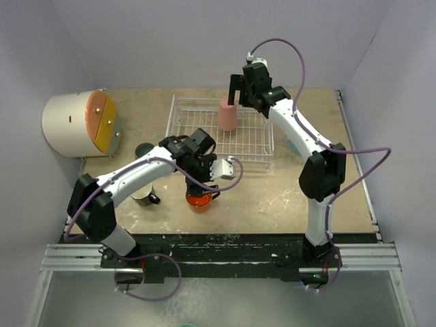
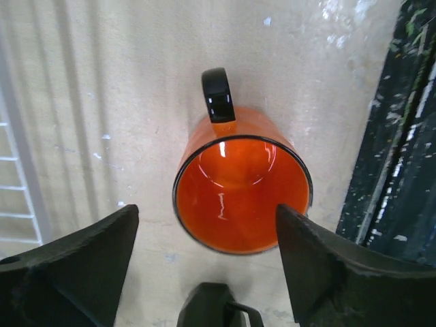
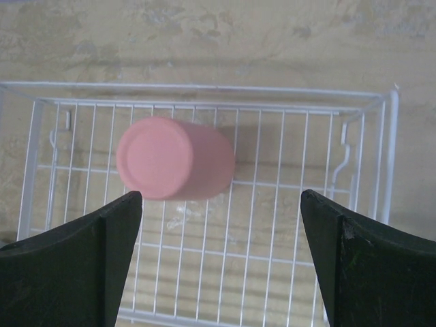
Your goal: Unload the cups from the dish rack
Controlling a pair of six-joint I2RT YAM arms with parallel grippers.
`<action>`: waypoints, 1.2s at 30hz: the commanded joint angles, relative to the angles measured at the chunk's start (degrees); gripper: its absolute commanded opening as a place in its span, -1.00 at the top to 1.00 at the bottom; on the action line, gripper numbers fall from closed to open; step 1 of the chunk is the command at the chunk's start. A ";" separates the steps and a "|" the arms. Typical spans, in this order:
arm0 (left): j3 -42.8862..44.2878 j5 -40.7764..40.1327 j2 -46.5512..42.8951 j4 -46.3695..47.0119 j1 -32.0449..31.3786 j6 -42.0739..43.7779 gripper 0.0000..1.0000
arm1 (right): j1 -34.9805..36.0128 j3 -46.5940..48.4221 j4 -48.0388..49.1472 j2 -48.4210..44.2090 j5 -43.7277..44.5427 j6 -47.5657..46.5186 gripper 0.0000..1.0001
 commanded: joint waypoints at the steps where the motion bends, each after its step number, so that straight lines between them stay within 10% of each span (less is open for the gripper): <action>1: 8.08 7.30 -7.40 -5.08 4.58 -0.79 -0.97 | 1.02 7.40 2.13 4.26 1.85 -3.72 -1.00; 8: 8.45 14.88 -17.36 -2.57 16.16 -6.39 -0.99 | 4.02 17.19 -0.97 13.42 4.30 -5.48 -1.00; 23: -2.68 18.15 -30.27 5.92 19.50 -14.15 -0.99 | 5.63 18.55 -3.67 17.15 9.68 -7.68 -0.91; 36: -12.14 12.16 -35.95 15.48 19.53 -16.40 -0.99 | 6.58 17.68 -3.32 11.77 7.99 -8.09 0.25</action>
